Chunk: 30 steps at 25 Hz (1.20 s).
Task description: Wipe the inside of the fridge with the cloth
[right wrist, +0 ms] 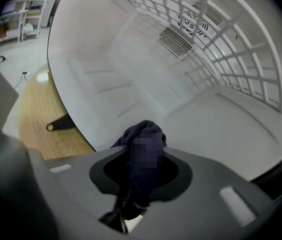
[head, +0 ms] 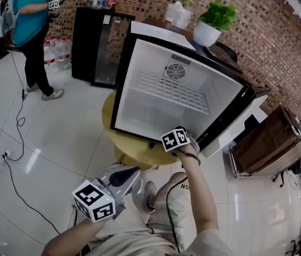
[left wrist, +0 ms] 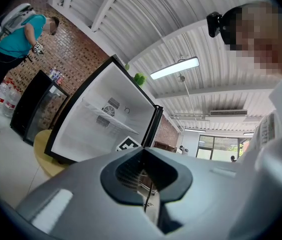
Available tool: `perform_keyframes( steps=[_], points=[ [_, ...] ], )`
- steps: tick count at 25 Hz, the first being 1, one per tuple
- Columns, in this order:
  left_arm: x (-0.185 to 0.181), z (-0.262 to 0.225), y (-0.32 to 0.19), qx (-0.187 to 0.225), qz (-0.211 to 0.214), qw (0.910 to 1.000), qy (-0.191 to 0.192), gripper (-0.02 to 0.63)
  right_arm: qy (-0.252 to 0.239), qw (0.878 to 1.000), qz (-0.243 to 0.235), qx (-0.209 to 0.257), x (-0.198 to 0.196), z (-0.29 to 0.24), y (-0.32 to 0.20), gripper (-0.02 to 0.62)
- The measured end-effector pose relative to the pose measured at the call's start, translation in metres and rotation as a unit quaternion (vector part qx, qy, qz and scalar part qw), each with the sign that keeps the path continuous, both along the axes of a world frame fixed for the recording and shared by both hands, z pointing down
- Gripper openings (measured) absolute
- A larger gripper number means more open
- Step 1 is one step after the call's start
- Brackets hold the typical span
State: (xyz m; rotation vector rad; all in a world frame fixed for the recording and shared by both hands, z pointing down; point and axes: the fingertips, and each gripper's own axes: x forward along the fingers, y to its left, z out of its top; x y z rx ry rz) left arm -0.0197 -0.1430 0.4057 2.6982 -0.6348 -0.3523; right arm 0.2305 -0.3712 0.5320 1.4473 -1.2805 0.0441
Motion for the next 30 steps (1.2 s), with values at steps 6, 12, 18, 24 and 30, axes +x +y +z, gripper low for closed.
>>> perform_keyframes(
  steps=[6, 12, 18, 24, 30],
  points=[
    [0.001, 0.014, -0.008, 0.003, -0.008, 0.9997, -0.023, 0.002, -0.019, 0.995, -0.076, 0.066, -0.020, -0.019, 0.026, 0.078],
    [0.003, 0.023, -0.015, 0.031, -0.012, 0.9982, -0.050, 0.002, -0.373, 0.880, -0.244, 0.166, -0.088, -0.091, 0.094, 0.078],
    [0.038, 0.007, -0.028, 0.075, 0.009, 0.9959, -0.049, 0.235, -0.576, 0.700, -0.365, 0.212, -0.116, -0.156, 0.173, 0.078],
    [0.092, -0.026, -0.002, 0.120, 0.133, 0.9839, -0.002, 0.317, -0.692, 0.557, -0.430, 0.162, -0.121, -0.173, 0.224, 0.080],
    [0.121, -0.026, 0.012, 0.096, 0.182, 0.9777, 0.039, 0.323, -0.699, 0.547, -0.442, 0.128, -0.117, -0.153, 0.243, 0.081]
  ],
)
